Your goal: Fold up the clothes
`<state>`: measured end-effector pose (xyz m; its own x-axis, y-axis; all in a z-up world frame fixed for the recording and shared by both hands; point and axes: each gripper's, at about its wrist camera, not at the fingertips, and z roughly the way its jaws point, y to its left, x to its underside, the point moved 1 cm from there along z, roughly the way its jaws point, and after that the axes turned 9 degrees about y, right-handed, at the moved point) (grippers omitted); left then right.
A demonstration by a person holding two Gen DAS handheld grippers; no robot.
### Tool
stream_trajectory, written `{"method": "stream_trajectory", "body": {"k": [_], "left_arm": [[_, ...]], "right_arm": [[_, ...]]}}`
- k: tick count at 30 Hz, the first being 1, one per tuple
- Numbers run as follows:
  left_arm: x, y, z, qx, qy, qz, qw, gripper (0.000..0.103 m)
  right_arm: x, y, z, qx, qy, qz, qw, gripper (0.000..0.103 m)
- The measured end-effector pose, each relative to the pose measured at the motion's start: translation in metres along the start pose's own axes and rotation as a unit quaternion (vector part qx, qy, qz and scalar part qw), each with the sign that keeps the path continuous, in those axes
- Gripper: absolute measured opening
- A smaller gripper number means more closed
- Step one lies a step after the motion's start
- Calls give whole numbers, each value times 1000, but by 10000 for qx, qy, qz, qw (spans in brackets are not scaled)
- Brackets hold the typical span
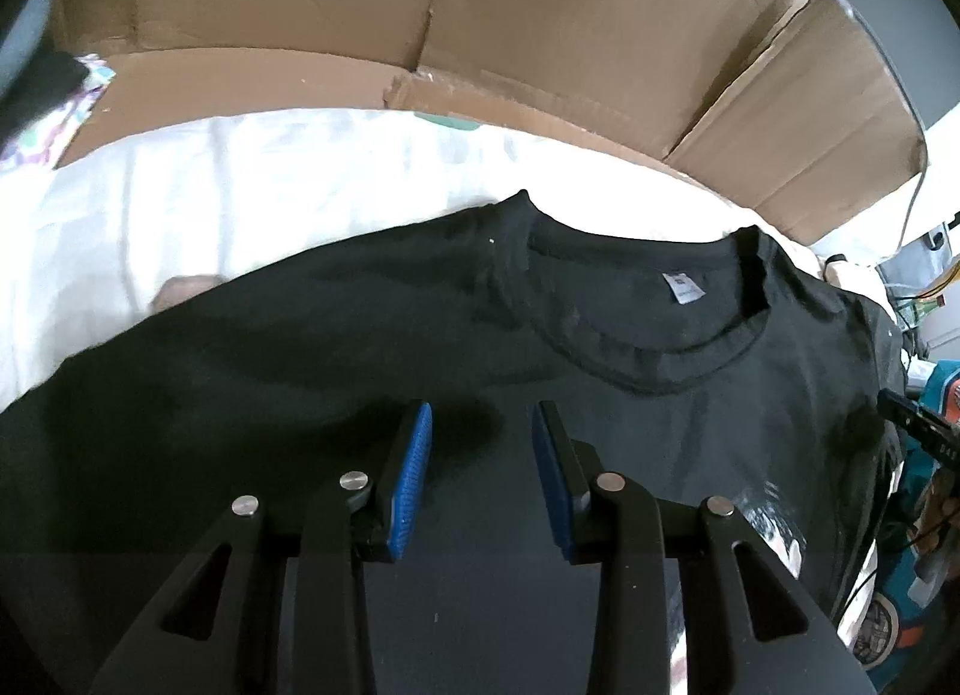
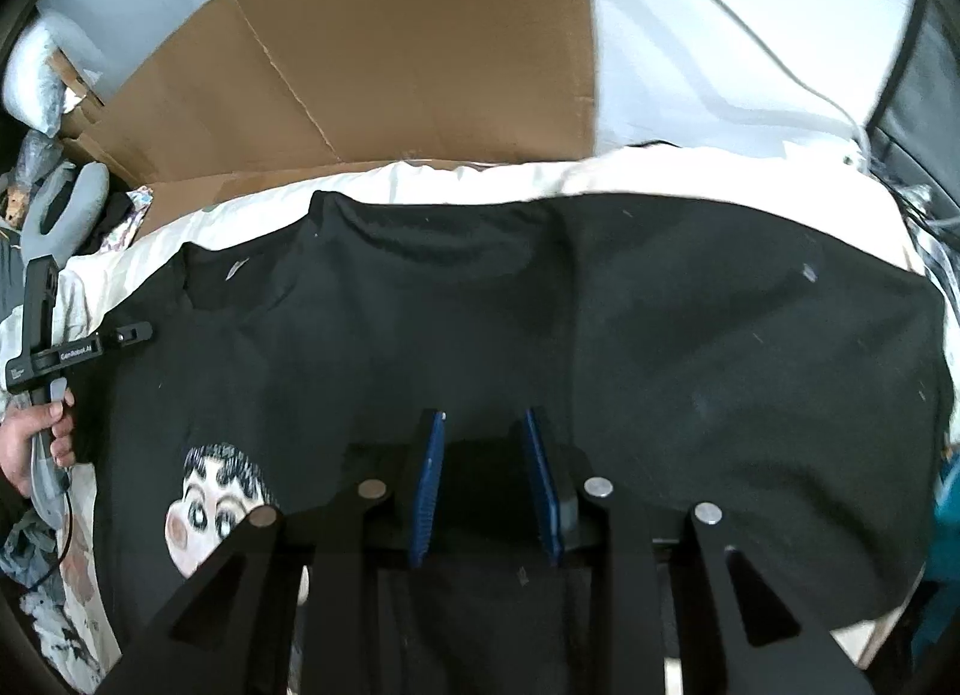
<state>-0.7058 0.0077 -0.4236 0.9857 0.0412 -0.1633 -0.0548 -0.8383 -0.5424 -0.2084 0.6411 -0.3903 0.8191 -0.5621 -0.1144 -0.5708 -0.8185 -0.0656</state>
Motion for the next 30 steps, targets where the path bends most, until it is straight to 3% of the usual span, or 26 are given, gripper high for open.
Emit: {"method": "stream_trajectory", "body": {"k": [11, 17, 23, 30], "left_arm": [[-30, -3, 13, -248, 11, 88, 9997, 35], [-47, -11, 16, -581, 129, 80, 9982, 35], [-52, -23, 9, -439, 47, 33, 9990, 35], [-32, -38, -5, -352, 31, 249, 9991, 35]], "right_arm": [[-49, 21, 48, 12, 167, 278, 9995, 25], [-72, 32, 67, 53, 234, 293, 9993, 21], [-102, 34, 80, -93, 186, 477, 9986, 21], [-121, 36, 76, -108, 72, 471, 9988, 18]]}}
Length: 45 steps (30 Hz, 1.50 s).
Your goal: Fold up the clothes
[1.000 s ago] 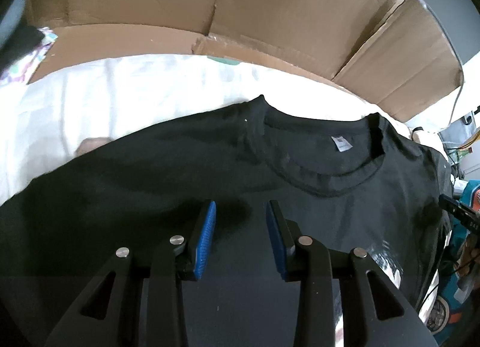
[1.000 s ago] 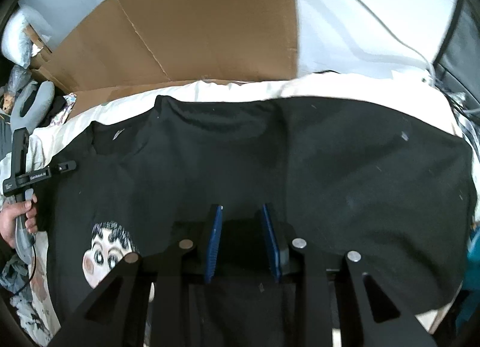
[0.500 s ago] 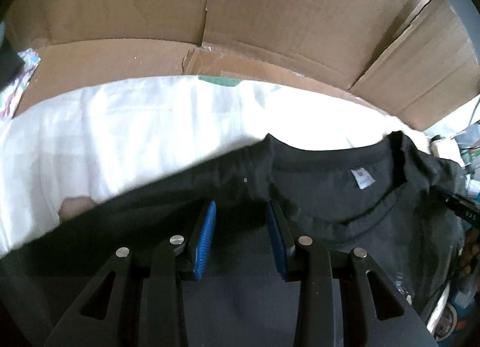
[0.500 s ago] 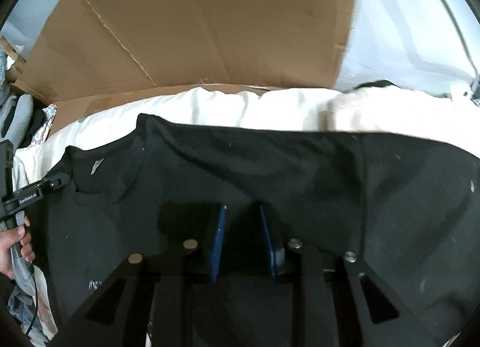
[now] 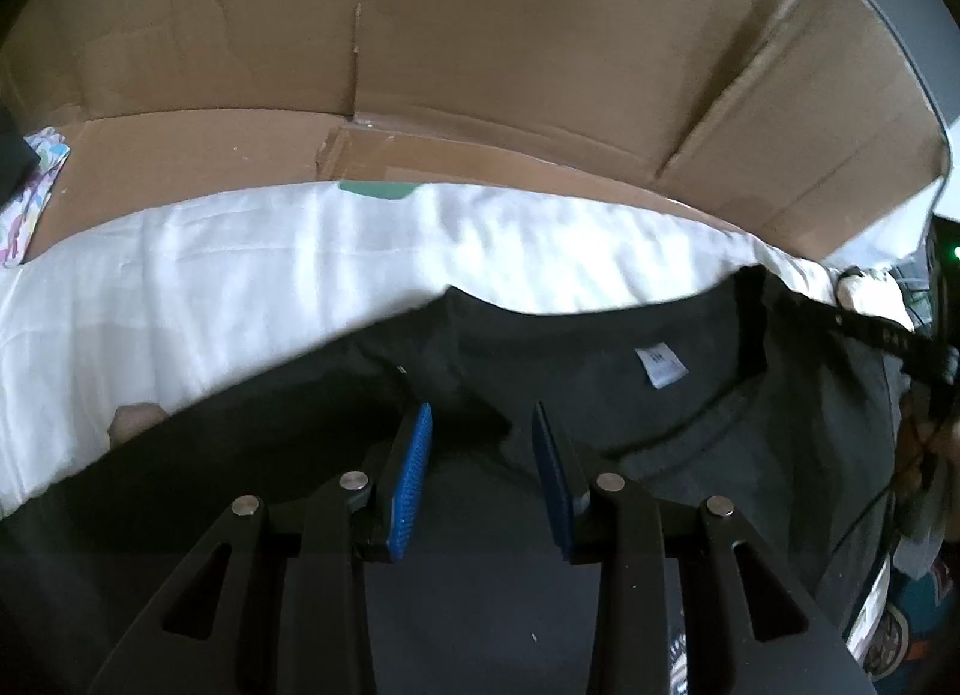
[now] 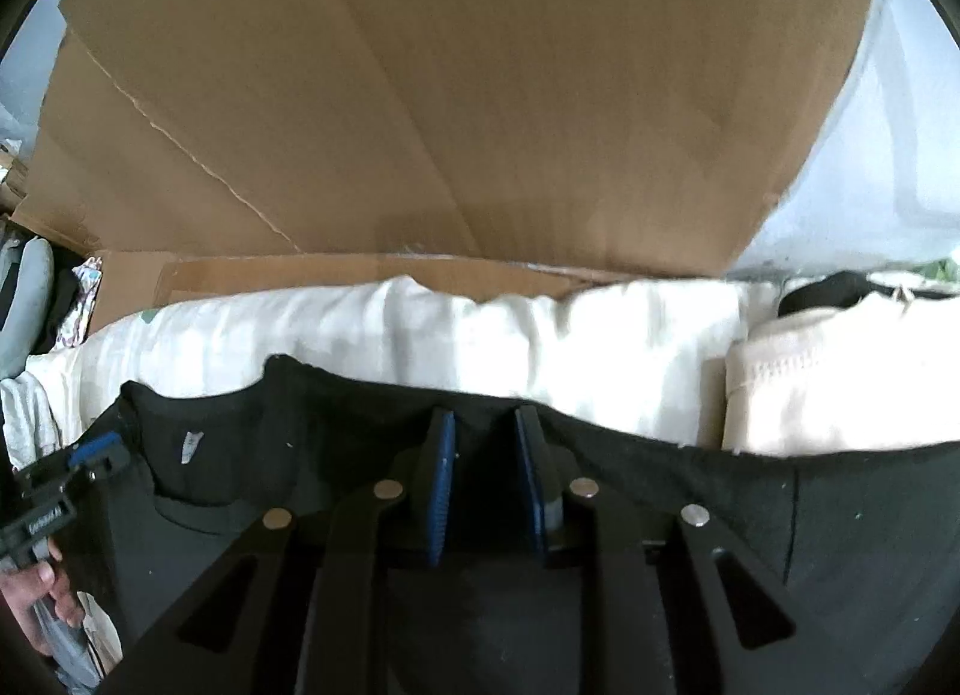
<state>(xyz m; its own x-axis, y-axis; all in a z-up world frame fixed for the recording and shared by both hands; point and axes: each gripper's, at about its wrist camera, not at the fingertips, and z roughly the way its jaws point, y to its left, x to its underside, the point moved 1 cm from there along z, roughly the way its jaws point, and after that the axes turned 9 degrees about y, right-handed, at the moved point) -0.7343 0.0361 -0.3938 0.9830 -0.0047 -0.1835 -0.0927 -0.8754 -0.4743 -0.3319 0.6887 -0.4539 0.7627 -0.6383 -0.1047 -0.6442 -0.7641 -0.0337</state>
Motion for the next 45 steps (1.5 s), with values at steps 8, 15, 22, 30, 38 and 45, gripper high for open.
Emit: {"method": "stream_trajectory", "body": {"k": [8, 15, 22, 30, 38, 45], "left_arm": [[15, -9, -1, -38, -43, 158, 9999, 35], [21, 0, 16, -97, 48, 35, 9999, 35], [13, 2, 23, -326, 12, 108, 9994, 35], [-8, -1, 18, -612, -10, -256, 9978, 35], [-3, -5, 5, -644, 208, -725, 9951, 35], [22, -20, -16, -759, 529, -771, 9927, 35]], "right_arm": [[13, 25, -2, -181, -23, -319, 9993, 8], [9, 53, 24, 8, 207, -475, 9987, 8], [-16, 69, 34, 280, 298, -633, 9972, 7], [-21, 73, 15, 100, 135, -632, 9979, 7], [8, 75, -12, -265, 57, -616, 9977, 8], [39, 71, -32, -556, 148, -540, 9969, 10]]}}
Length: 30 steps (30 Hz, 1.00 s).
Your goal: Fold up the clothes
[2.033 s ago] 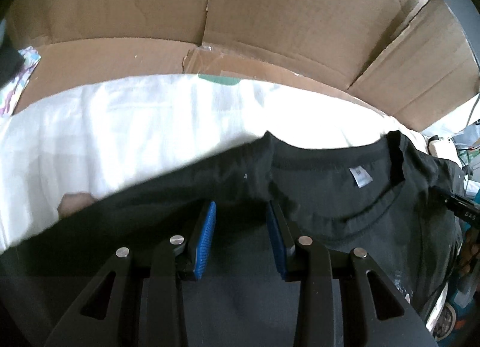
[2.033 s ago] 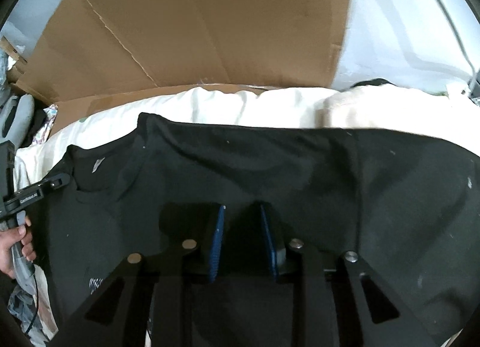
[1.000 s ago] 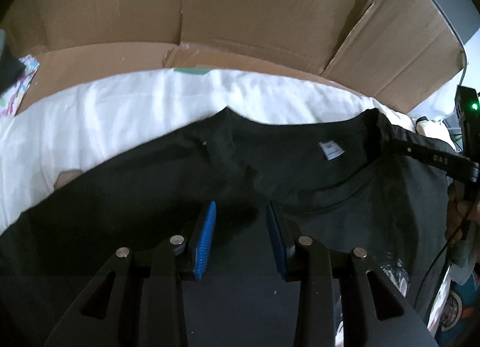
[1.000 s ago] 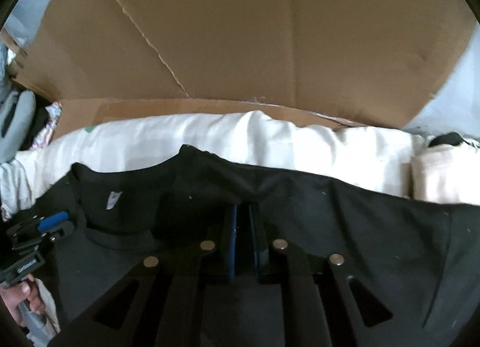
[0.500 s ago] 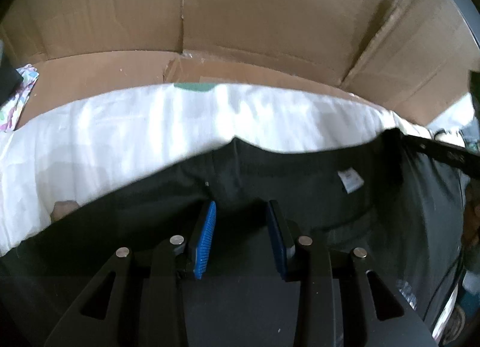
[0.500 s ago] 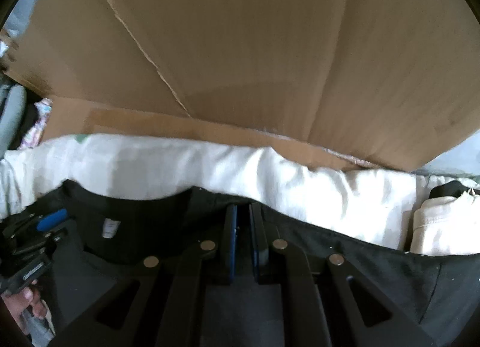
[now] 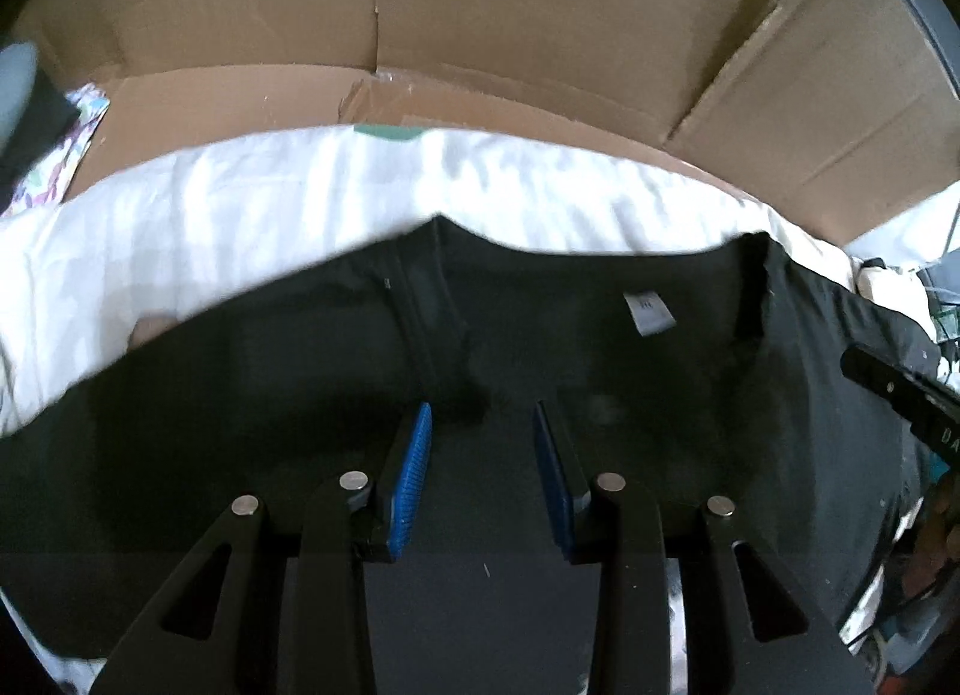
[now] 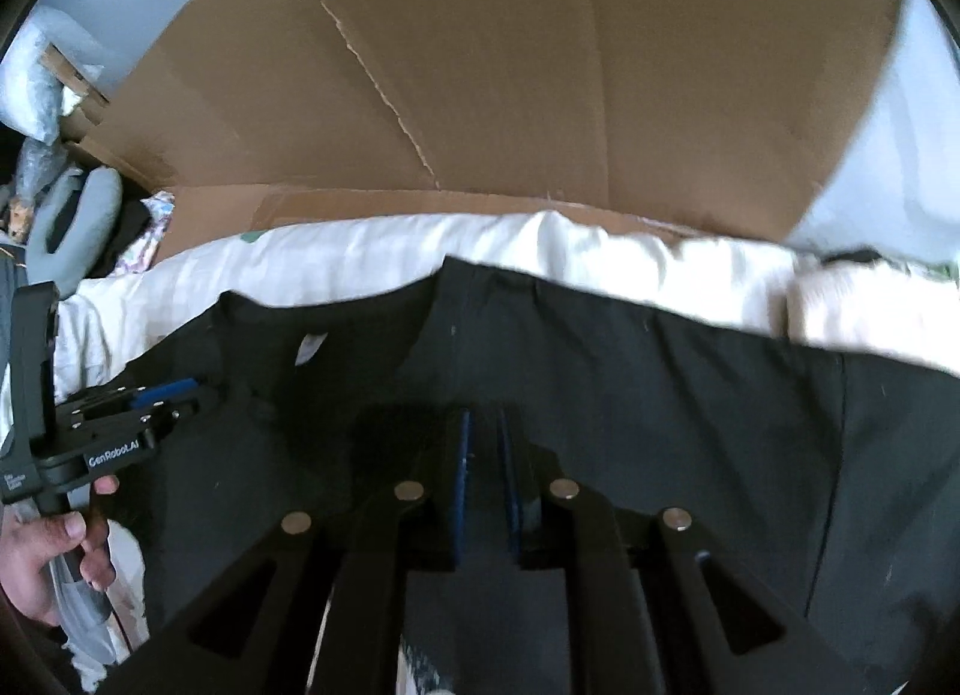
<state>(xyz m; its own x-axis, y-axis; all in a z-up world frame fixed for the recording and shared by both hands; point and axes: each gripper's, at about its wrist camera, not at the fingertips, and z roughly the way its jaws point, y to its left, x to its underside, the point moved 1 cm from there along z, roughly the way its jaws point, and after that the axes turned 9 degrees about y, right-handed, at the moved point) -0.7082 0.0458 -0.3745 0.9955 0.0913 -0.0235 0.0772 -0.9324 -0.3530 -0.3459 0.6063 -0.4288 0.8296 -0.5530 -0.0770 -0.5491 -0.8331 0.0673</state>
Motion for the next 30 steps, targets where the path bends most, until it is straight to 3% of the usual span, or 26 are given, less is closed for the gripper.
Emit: {"method": "stream_trajectory", "body": {"k": [7, 11, 12, 13, 15, 23, 30], "left_arm": [[35, -10, -21, -35, 182, -169, 9997, 35], [49, -26, -35, -387, 237, 10, 9990, 35], [51, -30, -39, -499, 230, 54, 9985, 43], [54, -33, -41, -625, 217, 90, 9978, 60], [60, -37, -49, -593, 173, 93, 9980, 68], [83, -75, -58, -367, 203, 498, 9979, 68], [88, -96, -64, -563, -87, 757, 9955, 68]], "right_arm": [[37, -12, -31, -89, 51, 125, 9999, 12], [55, -17, -49, -202, 33, 127, 9997, 13], [59, -18, -52, -253, 18, 149, 9996, 15], [63, -20, -56, -303, 3, 174, 9994, 18], [70, -22, -64, -346, -16, 191, 9992, 25], [103, -43, -100, -584, -347, 371, 9970, 31], [134, -81, -118, -527, -522, 836, 9937, 31]]}}
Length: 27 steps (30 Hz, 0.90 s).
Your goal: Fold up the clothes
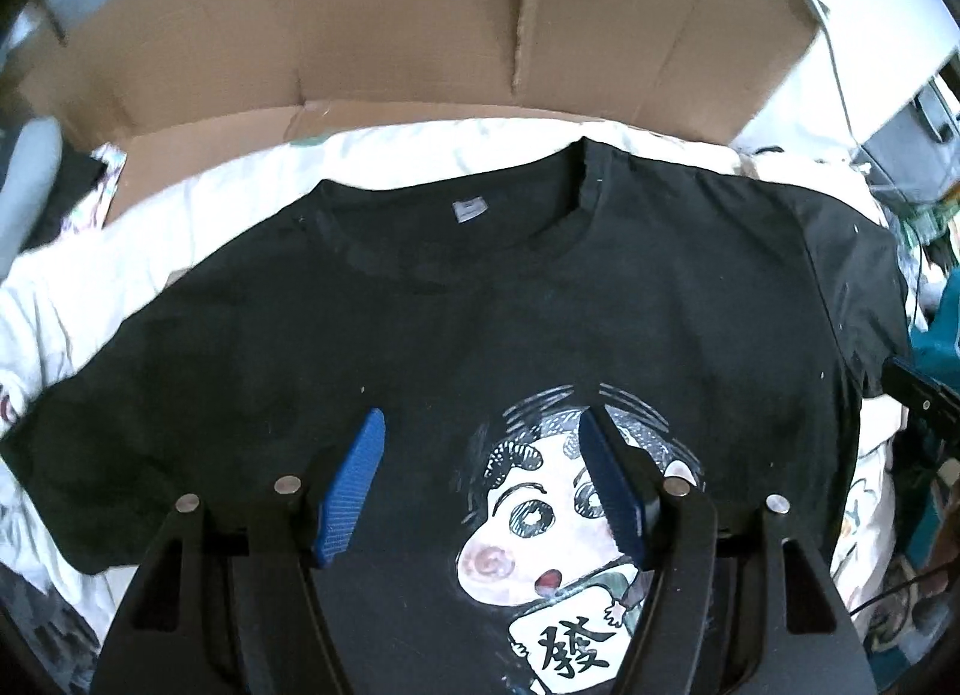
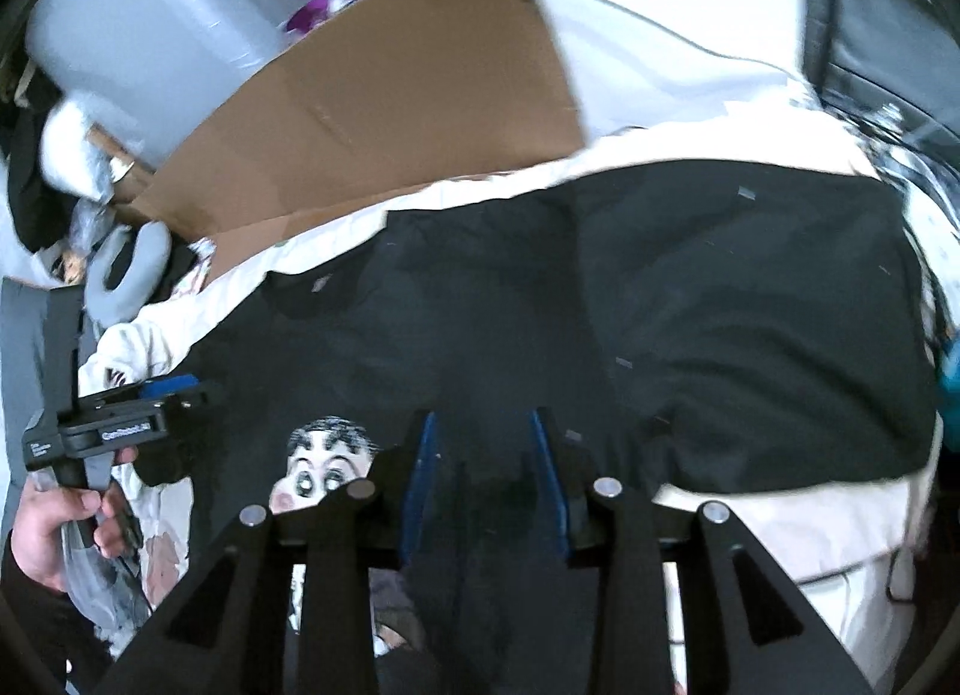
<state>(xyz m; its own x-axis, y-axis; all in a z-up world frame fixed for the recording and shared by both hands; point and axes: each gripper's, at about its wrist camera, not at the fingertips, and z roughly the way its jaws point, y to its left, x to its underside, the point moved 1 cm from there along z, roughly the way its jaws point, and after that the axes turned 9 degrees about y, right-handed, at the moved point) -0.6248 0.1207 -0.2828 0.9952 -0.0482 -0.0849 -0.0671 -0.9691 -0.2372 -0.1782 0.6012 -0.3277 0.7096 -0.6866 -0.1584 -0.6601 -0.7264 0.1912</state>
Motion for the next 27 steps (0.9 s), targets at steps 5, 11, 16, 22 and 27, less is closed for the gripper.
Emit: {"method": "stream_trajectory", "body": {"k": [5, 11, 16, 22, 27], "left_arm": [[4, -13, 4, 36, 67, 135, 9999, 68], [14, -30, 13, 119, 187, 336, 9992, 68], [21, -41, 20, 224, 249, 485, 9983, 68], [24, -48, 30, 191, 349, 608, 9974, 68], [29, -50, 42, 131, 479, 639, 9967, 68]], "right_arm": [[20, -35, -16, 20, -141, 401, 9991, 31], [42, -71, -28, -40, -301, 729, 9969, 31], [52, -98, -27, -58, -333, 965, 9948, 31], [58, -125, -22, -155, -393, 1213, 9917, 31], [62, -153, -24, -197, -480, 1579, 9861, 31]]}}
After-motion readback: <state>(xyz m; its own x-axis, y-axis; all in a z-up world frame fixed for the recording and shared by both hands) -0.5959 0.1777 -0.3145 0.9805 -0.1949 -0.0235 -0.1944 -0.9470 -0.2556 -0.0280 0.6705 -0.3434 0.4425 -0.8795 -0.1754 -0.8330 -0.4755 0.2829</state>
